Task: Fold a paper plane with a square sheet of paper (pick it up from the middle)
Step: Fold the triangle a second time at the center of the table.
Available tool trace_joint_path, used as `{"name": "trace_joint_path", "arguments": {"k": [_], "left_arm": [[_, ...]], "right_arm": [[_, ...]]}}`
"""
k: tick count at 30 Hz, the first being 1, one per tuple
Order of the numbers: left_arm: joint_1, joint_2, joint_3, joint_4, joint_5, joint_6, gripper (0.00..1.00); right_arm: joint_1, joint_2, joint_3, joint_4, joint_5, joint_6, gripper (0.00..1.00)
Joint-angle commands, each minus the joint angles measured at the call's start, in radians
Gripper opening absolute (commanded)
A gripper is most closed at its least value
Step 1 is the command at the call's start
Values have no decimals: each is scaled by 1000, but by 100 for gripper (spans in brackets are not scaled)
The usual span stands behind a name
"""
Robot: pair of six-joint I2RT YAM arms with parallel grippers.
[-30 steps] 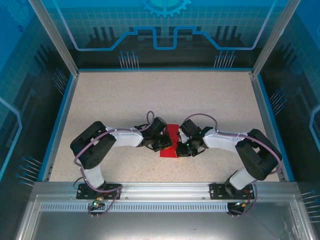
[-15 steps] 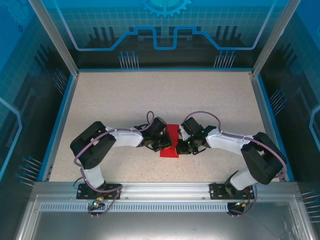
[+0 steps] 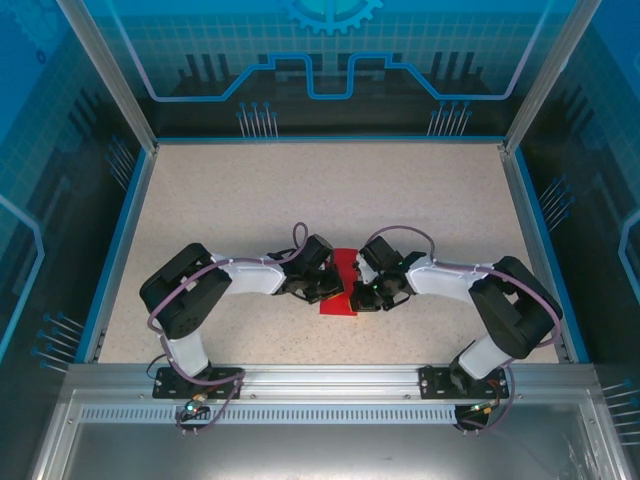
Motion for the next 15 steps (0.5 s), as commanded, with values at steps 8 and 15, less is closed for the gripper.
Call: {"name": "trace_joint_path", "arguments": {"k": [8, 15], "left_arm": [[-10, 20, -45, -125, -53, -20, 2], [-9, 19, -51, -137, -69, -24, 2]], "right_arm": [[-10, 15, -52, -45, 27, -22, 0], [-17, -69, -137, -101, 20, -34, 0]]}}
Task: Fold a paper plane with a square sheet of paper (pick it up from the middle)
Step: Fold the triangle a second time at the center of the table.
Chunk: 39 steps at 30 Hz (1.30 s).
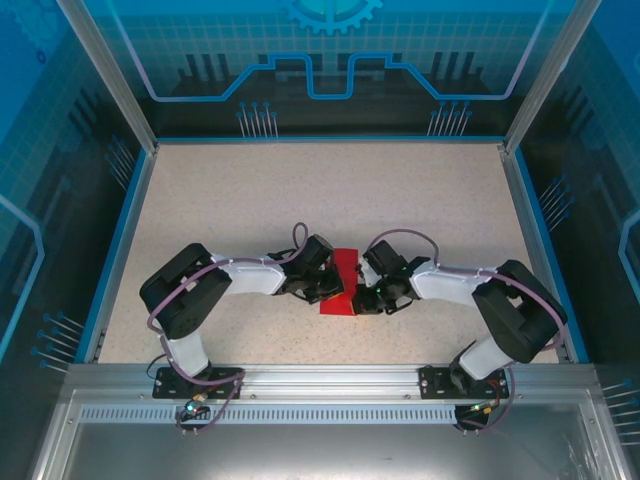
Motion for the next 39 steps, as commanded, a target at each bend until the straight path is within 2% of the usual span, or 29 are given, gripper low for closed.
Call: {"name": "trace_joint_path", "arguments": {"k": [1, 9, 18, 23, 33, 39], "left_arm": [[-8, 21, -51, -136, -61, -15, 1], [-7, 21, -49, -127, -54, -11, 1], [-7, 15, -37, -124, -43, -4, 2], [-7, 9, -35, -114, -36, 2, 2], [-7, -11, -2, -105, -29, 38, 2], [-9, -2, 5, -101, -28, 35, 2]], "right_arm": [[-13, -42, -75, -159, 20, -25, 0], [-36, -180, -13, -190, 14, -26, 0], [-14, -23, 107, -97, -38, -18, 0], [1, 31, 131, -86, -27, -18, 0], [-1, 61, 100, -85, 20, -10, 0], [1, 25, 69, -42, -51, -18, 0]]}}
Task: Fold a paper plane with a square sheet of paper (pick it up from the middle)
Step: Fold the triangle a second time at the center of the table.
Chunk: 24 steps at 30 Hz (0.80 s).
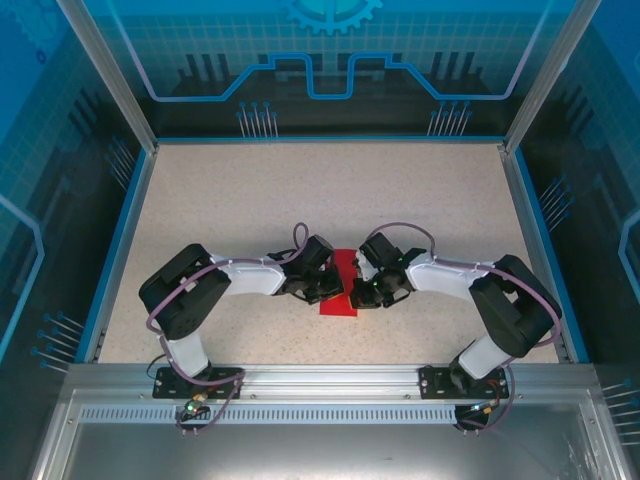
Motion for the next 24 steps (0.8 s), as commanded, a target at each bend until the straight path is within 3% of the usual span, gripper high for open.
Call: {"name": "trace_joint_path", "arguments": {"k": [1, 16, 24], "left_arm": [[-4, 5, 1, -88, -29, 19, 2], [-4, -1, -2, -84, -29, 19, 2], [1, -87, 45, -51, -13, 107, 8]], "right_arm": [[8, -30, -31, 35, -51, -3, 0], [12, 4, -52, -6, 45, 13, 0], [12, 19, -55, -23, 71, 25, 0]]}}
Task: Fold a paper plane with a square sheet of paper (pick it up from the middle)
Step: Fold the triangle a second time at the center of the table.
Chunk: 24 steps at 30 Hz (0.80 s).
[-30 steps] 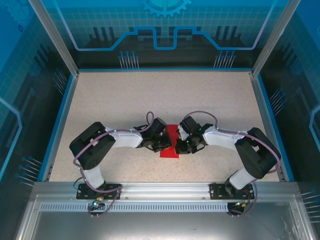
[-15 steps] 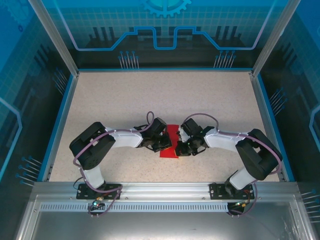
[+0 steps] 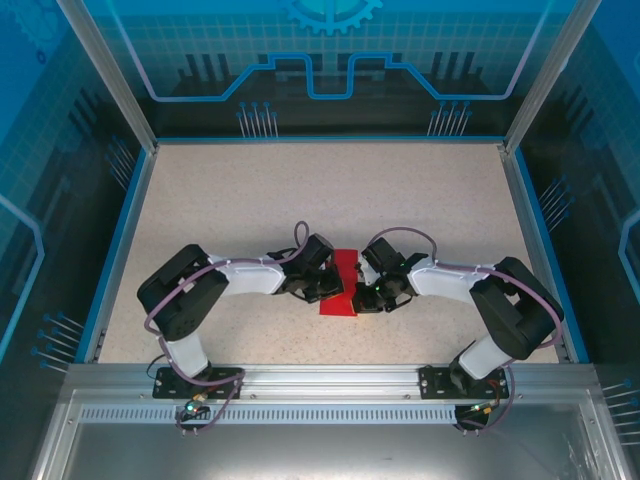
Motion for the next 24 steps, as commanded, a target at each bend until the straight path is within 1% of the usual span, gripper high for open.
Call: {"name": "trace_joint_path", "arguments": {"k": [1, 5, 9, 15, 24], "left_arm": [[0, -83, 27, -12, -7, 61, 8], [-1, -124, -62, 101, 43, 25, 10], [-23, -108, -132, 221, 86, -18, 8], [-60, -51, -126, 232, 80, -29, 5], [-62, -11, -99, 180, 41, -1, 4]], "right_arm": [[9, 33, -9, -52, 60, 18, 0], [9, 39, -6, -59, 63, 30, 0], [10, 53, 4, -73, 66, 37, 0], [10, 68, 11, -90, 75, 41, 0], [9, 66, 16, -96, 75, 41, 0]]}}
